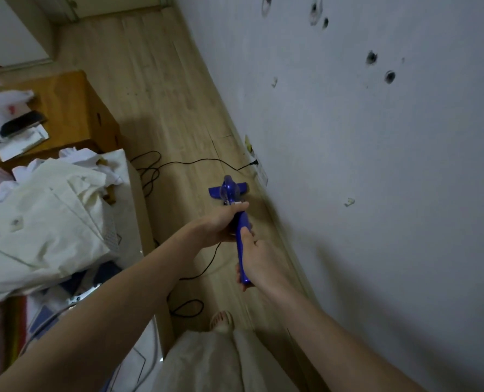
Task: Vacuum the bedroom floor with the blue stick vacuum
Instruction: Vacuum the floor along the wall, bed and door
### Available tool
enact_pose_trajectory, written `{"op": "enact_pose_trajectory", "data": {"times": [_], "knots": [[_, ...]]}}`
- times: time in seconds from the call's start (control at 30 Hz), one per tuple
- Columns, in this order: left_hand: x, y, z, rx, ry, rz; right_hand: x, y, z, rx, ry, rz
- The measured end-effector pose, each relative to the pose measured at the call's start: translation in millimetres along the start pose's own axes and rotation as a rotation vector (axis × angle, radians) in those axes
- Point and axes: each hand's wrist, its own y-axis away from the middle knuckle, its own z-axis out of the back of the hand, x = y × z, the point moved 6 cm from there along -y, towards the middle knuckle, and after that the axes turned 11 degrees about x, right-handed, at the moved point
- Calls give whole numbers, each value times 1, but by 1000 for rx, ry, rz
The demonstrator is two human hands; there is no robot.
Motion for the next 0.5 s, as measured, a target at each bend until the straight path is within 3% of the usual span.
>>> {"op": "enact_pose_trajectory", "data": {"times": [0.27, 0.5], "knots": [[-14, -39, 17, -81, 33, -2, -2, -60, 12, 28, -8, -111], [-21, -35, 21, 6, 29, 22, 3, -55, 12, 2, -18, -79]]}}
